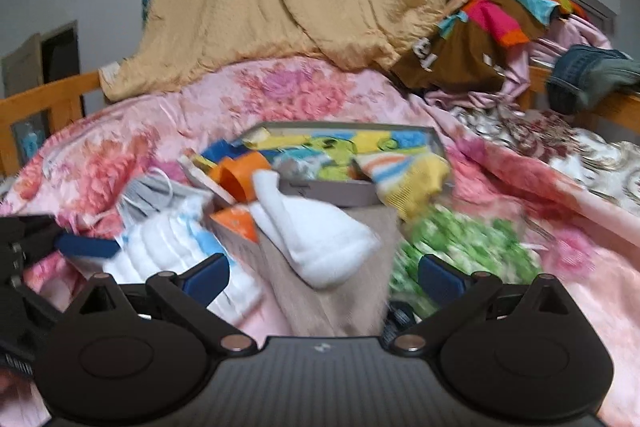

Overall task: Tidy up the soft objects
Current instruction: 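Move the left gripper toward the white folded towel, then grasp the white towel with the left gripper while the right gripper grasps the white sock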

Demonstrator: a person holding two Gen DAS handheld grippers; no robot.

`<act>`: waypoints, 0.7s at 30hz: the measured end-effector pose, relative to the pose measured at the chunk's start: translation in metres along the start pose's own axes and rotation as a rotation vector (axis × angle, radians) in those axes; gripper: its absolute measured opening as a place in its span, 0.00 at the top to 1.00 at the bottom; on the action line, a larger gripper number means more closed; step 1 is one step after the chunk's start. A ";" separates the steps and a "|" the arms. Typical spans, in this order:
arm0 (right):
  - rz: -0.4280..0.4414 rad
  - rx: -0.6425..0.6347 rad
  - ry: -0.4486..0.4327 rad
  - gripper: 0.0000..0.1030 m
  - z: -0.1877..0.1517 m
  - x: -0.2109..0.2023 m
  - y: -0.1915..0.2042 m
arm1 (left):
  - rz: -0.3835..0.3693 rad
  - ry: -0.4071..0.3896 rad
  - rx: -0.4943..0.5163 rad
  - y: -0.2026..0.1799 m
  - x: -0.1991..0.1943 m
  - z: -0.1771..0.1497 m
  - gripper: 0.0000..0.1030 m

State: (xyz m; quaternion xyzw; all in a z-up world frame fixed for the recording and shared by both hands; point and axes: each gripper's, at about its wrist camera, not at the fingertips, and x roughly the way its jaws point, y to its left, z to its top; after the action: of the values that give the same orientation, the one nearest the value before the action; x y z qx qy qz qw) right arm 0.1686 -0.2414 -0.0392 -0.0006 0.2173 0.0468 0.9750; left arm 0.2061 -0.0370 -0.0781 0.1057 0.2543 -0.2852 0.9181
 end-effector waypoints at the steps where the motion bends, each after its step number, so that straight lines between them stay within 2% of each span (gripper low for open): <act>1: 0.010 -0.005 -0.007 0.06 0.001 0.003 0.001 | 0.002 0.005 -0.010 0.001 0.002 0.000 0.05; 4: 0.034 -0.016 -0.014 0.11 0.005 0.014 0.004 | 0.008 0.013 -0.031 0.002 0.004 -0.002 0.09; 9: 0.063 0.016 -0.005 0.13 0.010 0.030 0.002 | -0.002 0.022 -0.045 0.006 0.007 -0.002 0.20; 11: 0.077 0.056 0.003 0.19 0.011 0.036 -0.002 | 0.019 0.028 -0.064 0.008 0.009 -0.001 0.27; 14: 0.084 0.119 0.021 0.27 0.010 0.041 -0.011 | 0.022 0.039 -0.104 0.012 0.012 0.002 0.32; 21: 0.078 0.135 0.022 0.43 0.007 0.043 -0.016 | 0.053 0.057 -0.180 0.020 0.021 0.007 0.49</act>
State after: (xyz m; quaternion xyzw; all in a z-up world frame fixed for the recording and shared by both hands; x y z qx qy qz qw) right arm 0.2120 -0.2533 -0.0519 0.0729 0.2306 0.0700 0.9678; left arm 0.2347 -0.0331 -0.0821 0.0378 0.3020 -0.2336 0.9235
